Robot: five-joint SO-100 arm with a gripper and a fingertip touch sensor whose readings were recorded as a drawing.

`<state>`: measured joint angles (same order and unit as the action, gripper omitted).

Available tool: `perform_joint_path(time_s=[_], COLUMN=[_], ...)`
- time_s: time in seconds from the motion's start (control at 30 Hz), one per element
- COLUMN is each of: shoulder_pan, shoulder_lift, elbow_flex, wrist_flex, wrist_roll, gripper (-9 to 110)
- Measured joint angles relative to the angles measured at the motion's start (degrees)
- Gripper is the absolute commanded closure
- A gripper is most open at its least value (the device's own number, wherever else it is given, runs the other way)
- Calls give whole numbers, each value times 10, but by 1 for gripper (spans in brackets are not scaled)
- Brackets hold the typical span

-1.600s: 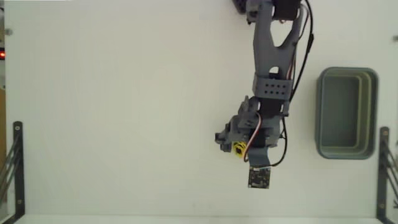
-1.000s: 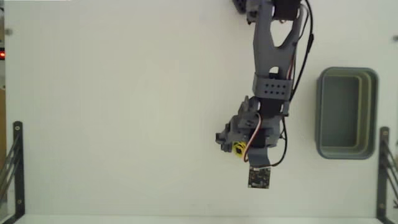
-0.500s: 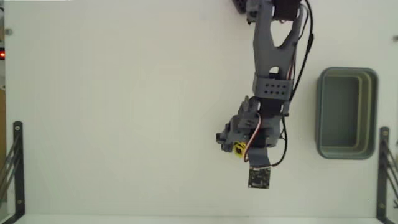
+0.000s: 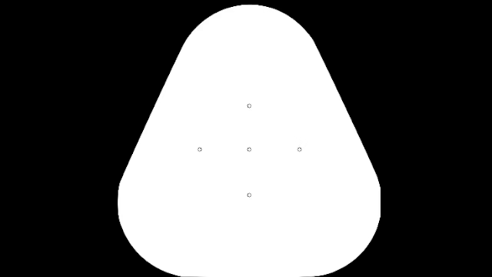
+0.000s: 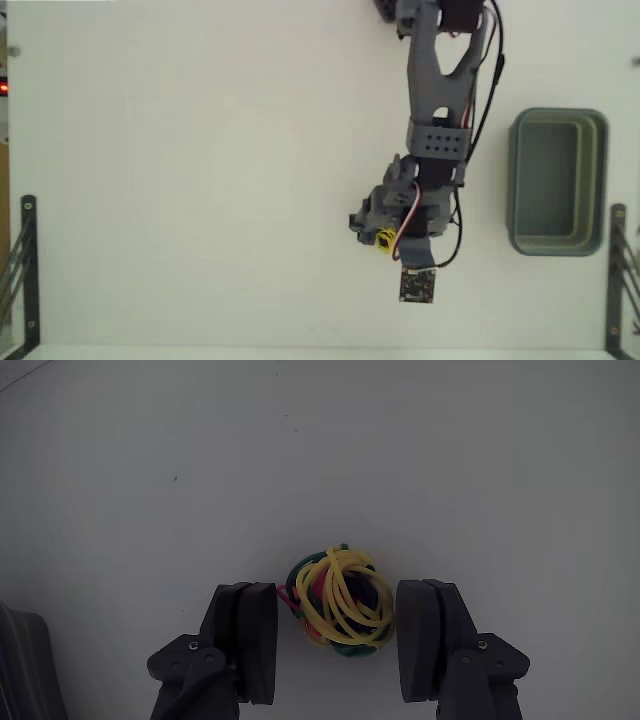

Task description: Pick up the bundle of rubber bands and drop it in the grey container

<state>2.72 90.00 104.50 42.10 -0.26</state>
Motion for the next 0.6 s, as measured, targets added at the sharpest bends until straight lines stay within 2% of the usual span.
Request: perform_joint_path(time_s=[0.6], shoulder_pan=[0], shoulder_lift=[0], elbow_flex=[0], wrist_flex=[0], wrist_roll=[0], gripper=[36])
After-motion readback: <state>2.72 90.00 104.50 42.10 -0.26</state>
